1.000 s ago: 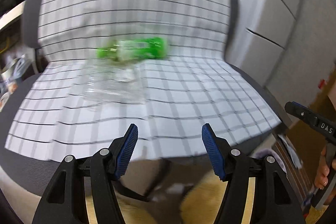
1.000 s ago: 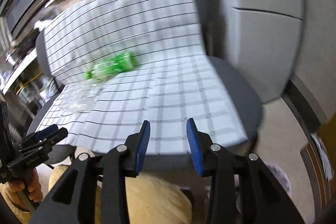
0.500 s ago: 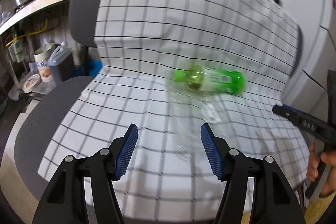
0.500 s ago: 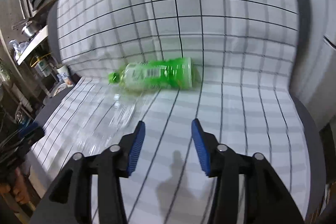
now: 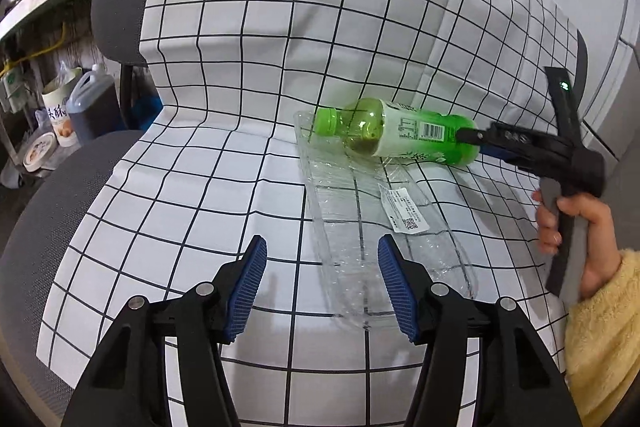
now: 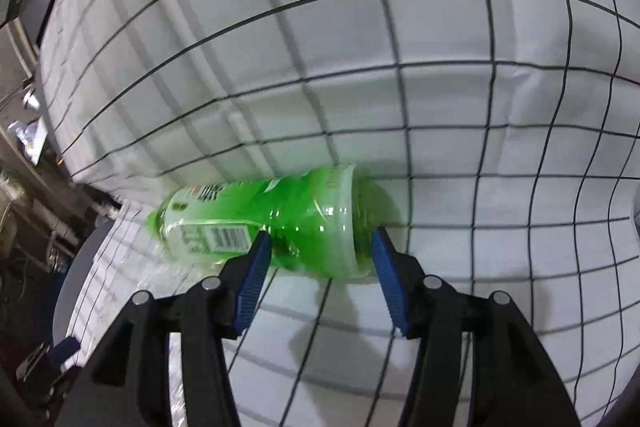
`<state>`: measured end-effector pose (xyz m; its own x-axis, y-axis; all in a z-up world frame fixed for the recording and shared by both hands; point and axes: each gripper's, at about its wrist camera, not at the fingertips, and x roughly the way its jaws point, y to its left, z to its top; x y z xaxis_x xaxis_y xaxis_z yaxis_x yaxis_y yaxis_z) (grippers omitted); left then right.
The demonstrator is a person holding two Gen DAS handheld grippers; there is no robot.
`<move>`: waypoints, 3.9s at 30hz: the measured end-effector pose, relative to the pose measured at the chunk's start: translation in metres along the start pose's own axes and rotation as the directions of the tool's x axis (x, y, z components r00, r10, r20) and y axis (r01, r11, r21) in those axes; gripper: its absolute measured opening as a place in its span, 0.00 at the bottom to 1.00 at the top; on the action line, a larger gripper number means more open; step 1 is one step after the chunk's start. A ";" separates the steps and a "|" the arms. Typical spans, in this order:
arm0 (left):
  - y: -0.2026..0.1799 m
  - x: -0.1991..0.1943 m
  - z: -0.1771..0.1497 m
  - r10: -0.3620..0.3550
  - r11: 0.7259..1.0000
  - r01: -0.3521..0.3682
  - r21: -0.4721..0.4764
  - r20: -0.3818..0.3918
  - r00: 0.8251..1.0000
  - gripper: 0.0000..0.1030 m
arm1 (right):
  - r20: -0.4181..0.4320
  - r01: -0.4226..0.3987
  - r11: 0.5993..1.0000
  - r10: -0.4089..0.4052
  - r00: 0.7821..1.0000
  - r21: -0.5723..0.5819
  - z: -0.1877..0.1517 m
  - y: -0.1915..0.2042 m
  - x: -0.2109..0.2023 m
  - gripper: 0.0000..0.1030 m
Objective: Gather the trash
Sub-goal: 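Return to the chair and grasp the green tea bottle with the right tool, then grasp the clear plastic tray with the left tool while the right holds the bottle, then carry the bottle and plastic tray over the bin and open both tools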
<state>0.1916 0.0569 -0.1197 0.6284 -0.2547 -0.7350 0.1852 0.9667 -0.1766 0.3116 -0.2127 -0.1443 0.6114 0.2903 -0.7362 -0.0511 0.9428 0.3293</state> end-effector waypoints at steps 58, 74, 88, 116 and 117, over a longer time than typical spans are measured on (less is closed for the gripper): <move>0.012 0.060 0.026 -0.026 0.997 0.015 -0.081 -0.136 0.990 0.17 | 0.064 0.043 0.999 -0.045 0.997 0.030 -0.122 0.005 -0.157 0.58; -0.095 -0.080 -0.023 -0.148 0.982 0.134 0.134 0.100 0.984 0.05 | 0.241 0.099 0.987 -0.127 0.962 0.127 -0.182 -0.021 -0.257 0.58; -0.232 -0.079 -0.116 -0.407 0.857 0.402 0.321 -0.054 0.912 0.05 | 0.211 0.402 0.805 -0.526 0.824 0.437 -0.333 -0.124 -0.385 0.59; -0.329 -0.054 -0.207 -0.425 0.665 0.555 0.501 -0.357 0.832 0.05 | 0.151 0.420 0.727 -0.577 0.803 0.543 -0.364 -0.177 -0.389 0.74; -0.337 -0.053 -0.211 -0.424 0.652 0.562 0.509 -0.369 0.827 0.05 | 0.153 0.424 0.724 -0.582 0.798 0.545 -0.365 -0.178 -0.392 0.74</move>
<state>-0.0638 -0.2502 -0.1597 0.1622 -0.6116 -0.7744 0.8587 0.4742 -0.1946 -0.2072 -0.4347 -0.1302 0.6385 -0.3424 -0.6892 0.6522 0.7162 0.2483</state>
